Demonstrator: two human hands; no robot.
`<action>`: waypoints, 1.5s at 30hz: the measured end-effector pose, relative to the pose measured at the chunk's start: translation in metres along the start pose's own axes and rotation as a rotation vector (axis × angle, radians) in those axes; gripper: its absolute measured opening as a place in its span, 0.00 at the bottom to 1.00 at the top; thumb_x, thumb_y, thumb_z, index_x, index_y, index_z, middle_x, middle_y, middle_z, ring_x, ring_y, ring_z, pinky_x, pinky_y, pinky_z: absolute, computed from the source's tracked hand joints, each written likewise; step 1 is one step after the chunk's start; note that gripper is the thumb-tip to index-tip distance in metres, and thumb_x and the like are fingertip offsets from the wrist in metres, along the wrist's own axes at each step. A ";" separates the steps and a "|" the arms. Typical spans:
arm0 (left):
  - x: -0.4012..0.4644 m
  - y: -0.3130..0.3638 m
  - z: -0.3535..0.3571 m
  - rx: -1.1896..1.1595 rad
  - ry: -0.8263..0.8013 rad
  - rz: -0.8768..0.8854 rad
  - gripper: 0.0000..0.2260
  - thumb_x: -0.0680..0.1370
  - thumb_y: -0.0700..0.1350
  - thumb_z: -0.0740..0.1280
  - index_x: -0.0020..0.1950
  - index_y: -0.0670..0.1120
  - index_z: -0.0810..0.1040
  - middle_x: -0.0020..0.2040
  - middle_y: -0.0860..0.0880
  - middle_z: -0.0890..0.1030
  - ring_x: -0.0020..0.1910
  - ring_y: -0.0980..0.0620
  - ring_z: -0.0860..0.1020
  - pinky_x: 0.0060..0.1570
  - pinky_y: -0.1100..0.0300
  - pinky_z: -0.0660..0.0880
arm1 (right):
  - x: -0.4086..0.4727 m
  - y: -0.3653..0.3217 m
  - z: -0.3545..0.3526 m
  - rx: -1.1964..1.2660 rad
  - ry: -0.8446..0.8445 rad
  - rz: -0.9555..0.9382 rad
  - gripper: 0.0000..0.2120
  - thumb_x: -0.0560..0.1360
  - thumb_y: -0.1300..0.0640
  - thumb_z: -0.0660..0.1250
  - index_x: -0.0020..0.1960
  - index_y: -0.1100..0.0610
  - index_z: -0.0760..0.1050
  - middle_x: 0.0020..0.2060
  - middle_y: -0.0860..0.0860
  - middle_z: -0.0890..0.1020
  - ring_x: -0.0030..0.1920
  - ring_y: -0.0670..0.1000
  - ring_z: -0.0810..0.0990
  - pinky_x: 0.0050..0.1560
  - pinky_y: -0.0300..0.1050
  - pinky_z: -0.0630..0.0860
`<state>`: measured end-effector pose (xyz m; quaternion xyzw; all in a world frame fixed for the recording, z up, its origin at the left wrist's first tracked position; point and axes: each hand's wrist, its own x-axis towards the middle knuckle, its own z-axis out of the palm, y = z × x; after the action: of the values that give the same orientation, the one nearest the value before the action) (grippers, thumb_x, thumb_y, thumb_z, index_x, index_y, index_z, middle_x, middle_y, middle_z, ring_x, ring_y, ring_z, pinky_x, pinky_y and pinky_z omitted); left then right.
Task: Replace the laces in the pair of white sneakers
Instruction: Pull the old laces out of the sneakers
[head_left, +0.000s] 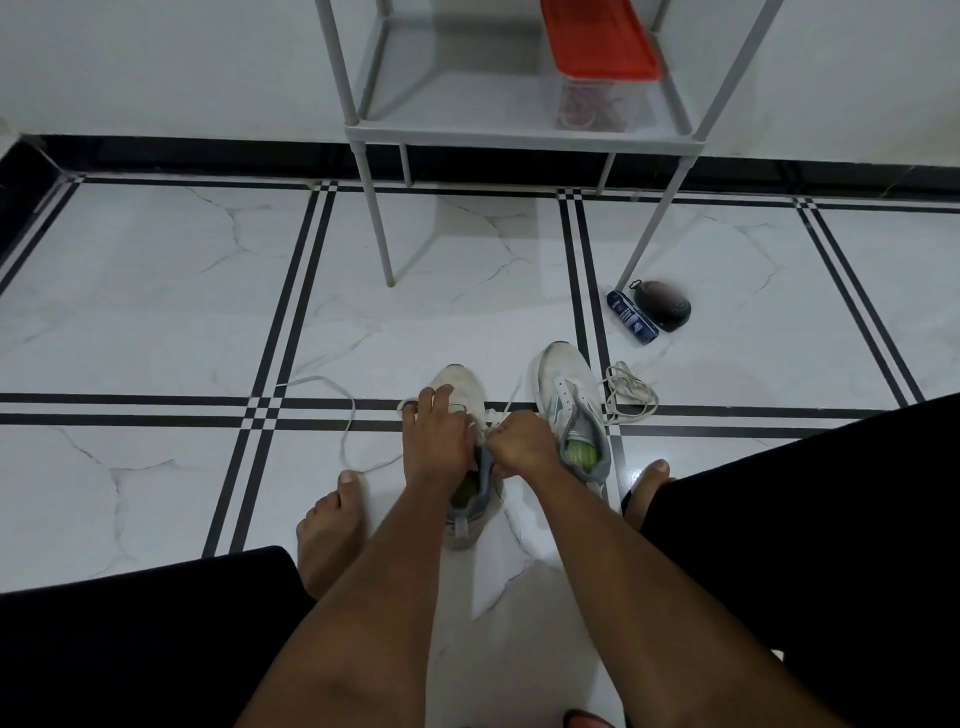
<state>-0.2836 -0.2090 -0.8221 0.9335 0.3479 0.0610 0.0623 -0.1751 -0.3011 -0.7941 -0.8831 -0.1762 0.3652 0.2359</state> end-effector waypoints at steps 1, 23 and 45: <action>0.002 -0.002 0.000 -0.003 0.024 0.014 0.10 0.79 0.50 0.67 0.51 0.48 0.87 0.69 0.48 0.77 0.68 0.44 0.72 0.66 0.45 0.68 | 0.001 0.000 0.000 0.000 0.002 0.008 0.13 0.68 0.51 0.67 0.38 0.61 0.82 0.32 0.57 0.85 0.36 0.59 0.87 0.43 0.55 0.87; 0.002 -0.003 -0.004 0.020 -0.005 0.024 0.10 0.79 0.48 0.66 0.54 0.48 0.86 0.75 0.48 0.72 0.72 0.45 0.68 0.65 0.46 0.69 | -0.004 -0.003 -0.003 0.018 -0.025 0.036 0.14 0.64 0.50 0.67 0.38 0.61 0.81 0.32 0.55 0.84 0.36 0.58 0.86 0.34 0.46 0.81; -0.025 -0.008 -0.007 -0.770 0.080 -0.675 0.05 0.78 0.44 0.69 0.49 0.48 0.85 0.51 0.49 0.86 0.53 0.45 0.82 0.50 0.59 0.72 | -0.007 -0.002 -0.001 -0.077 0.022 -0.094 0.28 0.72 0.55 0.66 0.71 0.44 0.70 0.66 0.54 0.72 0.58 0.59 0.82 0.58 0.51 0.79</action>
<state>-0.3086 -0.2182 -0.8179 0.6754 0.5842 0.1971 0.4045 -0.1794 -0.3035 -0.7885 -0.8863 -0.2290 0.3367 0.2206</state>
